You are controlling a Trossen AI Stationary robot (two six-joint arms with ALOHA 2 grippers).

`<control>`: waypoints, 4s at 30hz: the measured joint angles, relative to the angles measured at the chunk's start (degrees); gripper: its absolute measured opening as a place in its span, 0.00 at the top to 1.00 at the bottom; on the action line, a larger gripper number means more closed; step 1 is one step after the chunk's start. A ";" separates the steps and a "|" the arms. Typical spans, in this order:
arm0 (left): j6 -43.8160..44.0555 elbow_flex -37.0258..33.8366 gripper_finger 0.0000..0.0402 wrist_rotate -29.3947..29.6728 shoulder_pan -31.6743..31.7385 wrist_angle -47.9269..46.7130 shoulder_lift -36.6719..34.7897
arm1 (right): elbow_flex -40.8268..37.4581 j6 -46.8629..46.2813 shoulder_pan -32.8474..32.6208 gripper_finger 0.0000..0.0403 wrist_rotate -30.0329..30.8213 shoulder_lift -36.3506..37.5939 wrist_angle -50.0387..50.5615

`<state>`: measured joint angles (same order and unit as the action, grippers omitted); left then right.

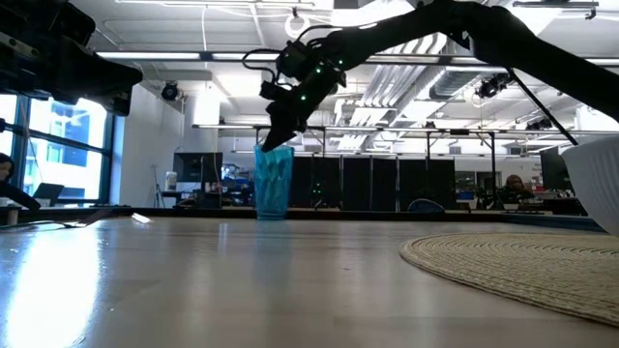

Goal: Pick & Place Utensil
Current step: Put the blue cup on the brown mat to the top left of the white bowl

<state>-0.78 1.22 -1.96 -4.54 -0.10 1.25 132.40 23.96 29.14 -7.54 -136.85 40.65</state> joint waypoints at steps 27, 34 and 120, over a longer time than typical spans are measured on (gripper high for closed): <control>0.00 0.02 1.00 0.00 0.02 0.00 0.00 | -23.20 -7.96 0.90 0.99 4.75 15.86 -1.25; 0.00 0.00 1.00 0.02 0.00 0.00 0.00 | -46.25 -12.34 1.25 0.99 5.59 30.13 -15.30; 0.00 0.01 1.00 0.00 0.00 0.00 -0.01 | -94.97 -28.53 2.39 0.01 11.07 26.85 -92.47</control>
<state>-0.78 1.22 -1.96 -4.54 -0.10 1.25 37.43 -4.57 31.53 3.53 -110.00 -51.82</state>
